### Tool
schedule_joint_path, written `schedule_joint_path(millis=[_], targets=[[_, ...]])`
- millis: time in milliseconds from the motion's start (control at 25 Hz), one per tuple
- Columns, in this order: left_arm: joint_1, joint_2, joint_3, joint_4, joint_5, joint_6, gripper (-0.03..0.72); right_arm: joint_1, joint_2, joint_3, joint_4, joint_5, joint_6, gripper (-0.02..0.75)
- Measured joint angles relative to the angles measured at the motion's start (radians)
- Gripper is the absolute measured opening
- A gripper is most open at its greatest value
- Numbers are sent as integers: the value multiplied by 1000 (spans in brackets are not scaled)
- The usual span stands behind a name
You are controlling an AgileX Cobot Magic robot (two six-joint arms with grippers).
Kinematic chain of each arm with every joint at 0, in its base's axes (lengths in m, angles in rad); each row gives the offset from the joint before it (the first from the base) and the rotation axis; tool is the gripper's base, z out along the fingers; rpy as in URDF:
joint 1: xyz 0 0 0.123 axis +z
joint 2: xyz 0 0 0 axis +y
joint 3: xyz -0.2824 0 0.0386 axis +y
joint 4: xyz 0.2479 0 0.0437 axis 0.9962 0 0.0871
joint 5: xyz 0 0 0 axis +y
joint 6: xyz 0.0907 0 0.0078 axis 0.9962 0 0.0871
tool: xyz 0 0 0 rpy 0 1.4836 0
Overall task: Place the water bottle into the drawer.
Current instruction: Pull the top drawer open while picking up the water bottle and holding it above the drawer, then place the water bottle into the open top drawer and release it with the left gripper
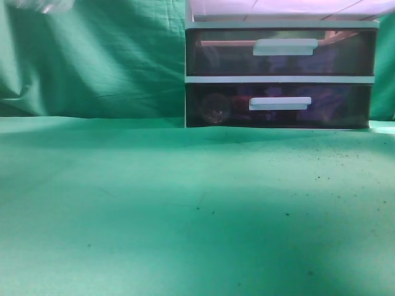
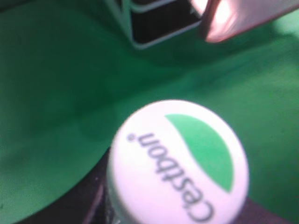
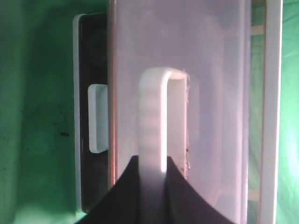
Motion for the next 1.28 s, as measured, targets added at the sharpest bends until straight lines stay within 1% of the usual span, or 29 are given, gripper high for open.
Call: schedule_joint_path(millis=[80,200,240,280,320,440,520,640,760,920,1000,1160,1280], targets=[[0,2,-56,-74,-7,84,264,0,0,2,-9,-4,7,75],[0,24,-188,-193,-49,228,264,0,-2,2,-19,-6,13,75],[0,45,-258,-235,-62,263,264,0,-1,2,-20,-6,15,75],[0,45,-258,-235,-62,263,264,0,-1,2,-24,-6,15,75],[0,89,-367,-294,-78,312,264,0,-2,3,-31,-6,16,75],[-5,198,-555,-396,-80,371,264,0,-3,3,-45,-8,17,75],[-16,280,-679,-453,-64,383,264,0,-5,3,-49,-8,17,75],[-33,393,-782,-488,-20,391,264,0,-5,3,-52,-9,21,75],[-43,491,-809,-507,4,396,264,0,-5,3,-54,-9,48,75],[-45,598,-809,-506,8,424,264,0,-5,9,-59,-9,74,75],[-45,632,-809,-495,8,433,264,0,-5,15,-60,-9,83,75],[-45,670,-809,-428,8,440,264,0,-5,19,-61,-9,97,75],[-45,680,-810,-422,13,440,264,0,7,21,-65,-9,106,75]])
